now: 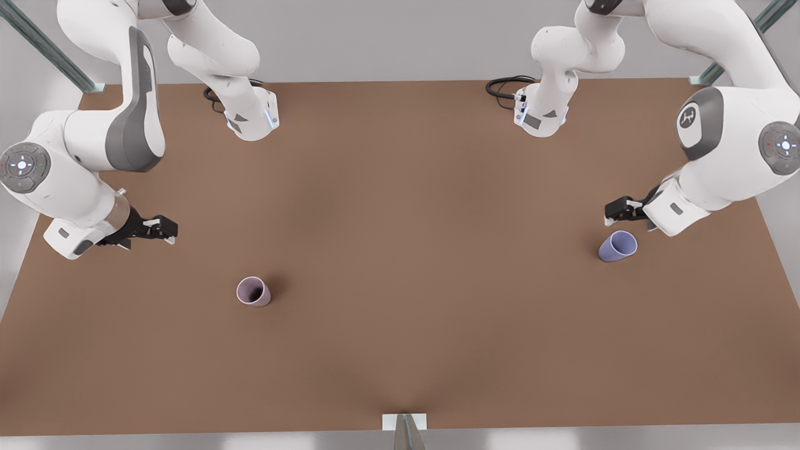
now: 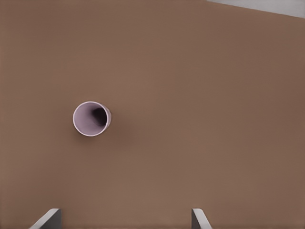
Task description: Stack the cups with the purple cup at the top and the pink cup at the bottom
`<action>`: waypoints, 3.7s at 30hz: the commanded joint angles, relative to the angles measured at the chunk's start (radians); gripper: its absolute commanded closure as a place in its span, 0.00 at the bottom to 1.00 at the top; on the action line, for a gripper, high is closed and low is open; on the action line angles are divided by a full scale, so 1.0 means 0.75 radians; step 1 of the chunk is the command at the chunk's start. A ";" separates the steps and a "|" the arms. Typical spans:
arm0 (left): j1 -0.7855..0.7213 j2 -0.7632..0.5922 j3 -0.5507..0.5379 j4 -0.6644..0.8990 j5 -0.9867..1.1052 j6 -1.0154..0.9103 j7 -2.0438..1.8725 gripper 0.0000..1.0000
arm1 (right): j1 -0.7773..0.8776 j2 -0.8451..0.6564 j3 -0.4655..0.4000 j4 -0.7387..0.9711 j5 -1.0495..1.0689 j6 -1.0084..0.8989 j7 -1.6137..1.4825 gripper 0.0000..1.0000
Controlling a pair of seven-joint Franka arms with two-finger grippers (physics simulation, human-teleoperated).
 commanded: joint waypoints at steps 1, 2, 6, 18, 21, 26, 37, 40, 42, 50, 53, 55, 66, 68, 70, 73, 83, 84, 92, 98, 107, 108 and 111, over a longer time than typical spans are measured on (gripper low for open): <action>0.000 0.001 0.000 0.000 0.014 0.000 -0.002 0.00 | -0.006 0.004 -0.005 0.000 0.000 0.000 0.000 0.00; 0.000 0.001 0.000 0.000 0.014 0.000 -0.002 0.00 | -0.006 0.010 -0.005 0.008 0.000 0.000 -0.002 0.00; 0.000 0.009 0.006 -0.002 0.009 -0.037 -0.004 0.00 | 0.008 0.063 0.003 0.049 0.005 0.071 -0.002 0.00; 0.000 -0.001 0.012 -0.002 0.009 -0.076 -0.002 0.00 | 0.017 0.436 0.003 0.061 0.152 0.331 0.004 0.00; 0.000 0.003 0.012 -0.004 0.009 -0.076 -0.002 0.00 | 0.033 0.446 0.007 -0.029 0.160 0.368 0.004 0.00; 0.009 0.007 0.012 -0.002 0.009 -0.072 0.006 0.00 | 0.082 0.542 0.007 -0.055 0.160 0.434 0.002 0.00; 0.009 -0.001 0.012 -0.002 0.009 -0.082 0.002 0.00 | 0.096 0.657 0.007 -0.055 0.154 0.477 -0.004 0.00; 0.009 -0.001 0.012 -0.002 0.009 -0.080 0.004 0.00 | 0.096 0.679 0.007 -0.053 0.156 0.481 -0.002 0.31; 0.009 -0.001 0.012 -0.002 0.009 -0.080 0.004 0.00 | 0.096 0.693 0.007 -0.049 0.156 0.481 -0.006 0.70; 0.009 -0.001 0.012 -0.002 0.009 -0.082 0.004 0.00 | 0.096 0.706 0.007 -0.045 0.156 0.479 -0.022 0.79; 0.009 -0.001 0.012 -0.002 0.014 -0.082 0.004 0.00 | 0.098 0.714 0.007 -0.043 0.156 0.479 -0.018 0.79; 0.009 -0.001 0.012 -0.002 0.014 -0.082 0.004 0.00 | 0.098 0.710 0.007 -0.031 0.156 0.464 -0.016 0.79; 0.009 -0.001 0.012 0.000 0.014 -0.080 0.010 0.00 | 0.152 0.677 0.138 0.184 0.154 0.364 0.041 0.79; 0.009 -0.006 0.010 0.000 0.014 -0.080 0.014 0.00 | 0.239 0.691 0.138 0.264 0.160 0.346 0.149 0.79; 0.009 -0.006 0.010 0.000 0.009 -0.082 0.016 0.00 | 0.338 0.730 0.138 0.356 0.162 0.333 0.270 0.79; 0.009 -0.010 0.010 0.000 0.009 -0.082 0.014 0.00 | 0.507 0.843 0.138 0.546 0.164 0.340 0.407 0.79; 0.009 -0.018 0.002 0.002 0.009 -0.156 0.000 0.00 | 0.781 1.129 0.128 0.941 0.162 0.444 0.802 0.79; 0.009 -0.020 0.000 0.029 0.014 -0.158 -0.002 0.00 | 0.812 1.164 0.128 0.945 0.162 0.505 0.802 0.79; 0.178 -0.118 0.008 -0.661 0.102 0.585 0.020 0.00 | 0.878 1.291 0.110 0.986 0.070 0.505 0.483 0.79; 0.430 0.119 0.008 -0.663 -0.058 0.802 0.274 0.00 | 0.880 1.272 0.114 0.988 -0.026 0.311 0.483 0.79; 0.493 0.207 0.012 -0.726 -0.070 0.838 0.354 0.00 | 0.882 1.274 0.126 0.988 -0.010 0.333 0.528 0.00; 0.493 0.199 0.012 -0.746 -0.013 0.838 0.352 0.00 | 0.882 1.274 0.128 0.988 -0.012 0.340 0.528 0.00; 0.512 0.199 0.012 -0.765 0.038 0.840 0.352 0.00 | 0.882 1.274 0.128 0.988 -0.010 0.348 0.528 0.00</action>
